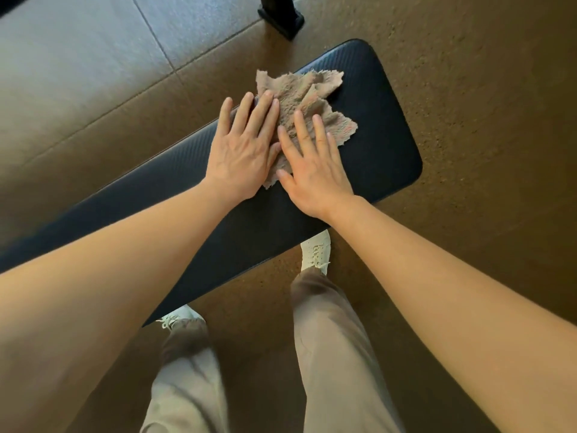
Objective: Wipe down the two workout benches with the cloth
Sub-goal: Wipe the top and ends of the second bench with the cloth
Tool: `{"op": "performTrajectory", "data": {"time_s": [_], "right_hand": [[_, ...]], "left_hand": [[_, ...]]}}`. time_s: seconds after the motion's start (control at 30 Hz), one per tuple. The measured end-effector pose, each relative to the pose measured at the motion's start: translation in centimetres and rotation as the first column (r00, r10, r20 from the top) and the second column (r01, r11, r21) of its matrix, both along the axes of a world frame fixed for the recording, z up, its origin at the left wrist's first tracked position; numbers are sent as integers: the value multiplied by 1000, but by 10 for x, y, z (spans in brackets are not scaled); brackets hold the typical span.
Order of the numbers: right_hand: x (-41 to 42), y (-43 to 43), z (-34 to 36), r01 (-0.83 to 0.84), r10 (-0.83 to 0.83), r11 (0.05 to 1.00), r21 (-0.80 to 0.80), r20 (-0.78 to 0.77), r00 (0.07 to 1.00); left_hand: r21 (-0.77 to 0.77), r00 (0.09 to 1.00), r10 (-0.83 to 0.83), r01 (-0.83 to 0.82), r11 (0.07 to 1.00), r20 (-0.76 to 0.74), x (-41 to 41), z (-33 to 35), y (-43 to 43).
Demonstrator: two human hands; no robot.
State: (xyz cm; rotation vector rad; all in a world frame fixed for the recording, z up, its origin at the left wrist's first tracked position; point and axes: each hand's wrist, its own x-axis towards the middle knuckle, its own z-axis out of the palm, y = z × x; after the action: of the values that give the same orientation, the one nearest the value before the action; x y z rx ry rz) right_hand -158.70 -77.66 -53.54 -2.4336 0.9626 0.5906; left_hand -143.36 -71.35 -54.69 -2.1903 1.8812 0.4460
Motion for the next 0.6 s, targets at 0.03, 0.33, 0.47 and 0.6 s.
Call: {"op": "performTrajectory", "data": {"time_s": [0.03, 0.33, 0.47, 0.6], "right_hand": [[6, 12, 2, -21, 21, 1000, 19, 1, 1000], [78, 98, 24, -112, 101, 991, 68, 149, 984], [119, 141, 16, -268, 248, 954, 136, 147, 958], [161, 201, 10, -442, 437, 888, 123, 72, 897]], "left_hand": [[13, 1000, 27, -27, 1000, 5, 5, 2, 15], [125, 959, 282, -283, 951, 22, 42, 13, 150], [151, 926, 375, -378, 913, 49, 66, 18, 216], [165, 894, 439, -449, 878, 91, 99, 21, 281]]}}
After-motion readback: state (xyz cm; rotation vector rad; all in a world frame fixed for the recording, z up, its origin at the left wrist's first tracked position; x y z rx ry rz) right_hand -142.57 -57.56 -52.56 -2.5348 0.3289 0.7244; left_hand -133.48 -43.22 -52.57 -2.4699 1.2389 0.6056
